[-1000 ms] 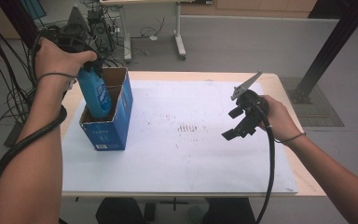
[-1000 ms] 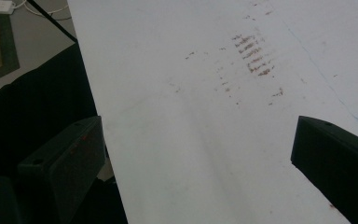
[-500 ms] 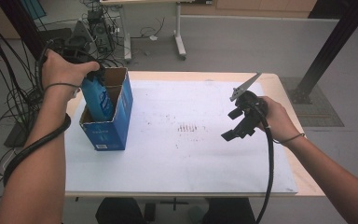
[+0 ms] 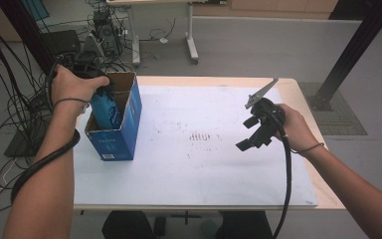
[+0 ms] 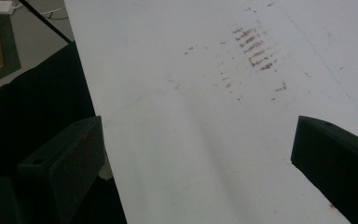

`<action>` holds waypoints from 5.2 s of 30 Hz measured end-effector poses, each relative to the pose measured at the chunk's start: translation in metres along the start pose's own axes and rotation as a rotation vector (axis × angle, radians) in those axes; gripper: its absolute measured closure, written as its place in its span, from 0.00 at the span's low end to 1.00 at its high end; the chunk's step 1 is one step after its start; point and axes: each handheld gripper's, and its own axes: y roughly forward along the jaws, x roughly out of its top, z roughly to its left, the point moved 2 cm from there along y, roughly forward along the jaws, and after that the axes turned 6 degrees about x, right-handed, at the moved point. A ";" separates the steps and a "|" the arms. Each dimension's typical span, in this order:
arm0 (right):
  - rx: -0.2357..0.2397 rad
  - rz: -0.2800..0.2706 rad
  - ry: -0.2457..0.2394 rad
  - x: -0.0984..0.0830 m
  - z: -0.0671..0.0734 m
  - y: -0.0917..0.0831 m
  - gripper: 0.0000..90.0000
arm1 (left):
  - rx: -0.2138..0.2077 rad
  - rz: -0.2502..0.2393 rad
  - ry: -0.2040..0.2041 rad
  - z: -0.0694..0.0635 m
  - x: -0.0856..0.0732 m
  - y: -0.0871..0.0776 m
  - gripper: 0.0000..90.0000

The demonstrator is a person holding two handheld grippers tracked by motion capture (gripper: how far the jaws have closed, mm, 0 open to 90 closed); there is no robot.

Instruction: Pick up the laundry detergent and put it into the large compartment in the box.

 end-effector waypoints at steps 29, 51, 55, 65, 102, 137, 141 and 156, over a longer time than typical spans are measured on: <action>0.001 0.001 0.018 -0.004 -0.002 0.002 0.03 | 0.019 0.040 0.022 -0.011 -0.009 0.040 0.42; 0.000 0.002 0.019 -0.005 -0.001 0.001 0.03 | 0.013 0.079 0.019 -0.012 -0.017 0.061 0.42; 0.002 -0.003 0.020 -0.006 -0.001 0.001 0.03 | 0.014 0.077 0.021 -0.013 -0.018 0.062 0.42; 0.005 -0.001 0.025 -0.008 -0.003 0.003 0.03 | 0.014 0.068 0.012 -0.013 -0.018 0.062 0.42; -0.001 0.000 0.024 -0.008 -0.004 0.001 0.03 | 0.021 0.071 0.010 -0.015 -0.019 0.062 0.42; 0.004 -0.010 0.021 -0.009 -0.005 -0.001 0.03 | 0.016 0.074 0.008 -0.014 -0.019 0.062 0.42; 0.005 -0.008 0.025 -0.010 -0.006 0.000 0.03 | 0.013 0.074 0.008 -0.013 -0.019 0.062 0.42; 0.012 -0.013 0.026 -0.008 -0.007 0.002 0.03 | 0.017 0.080 0.022 -0.015 -0.018 0.061 0.39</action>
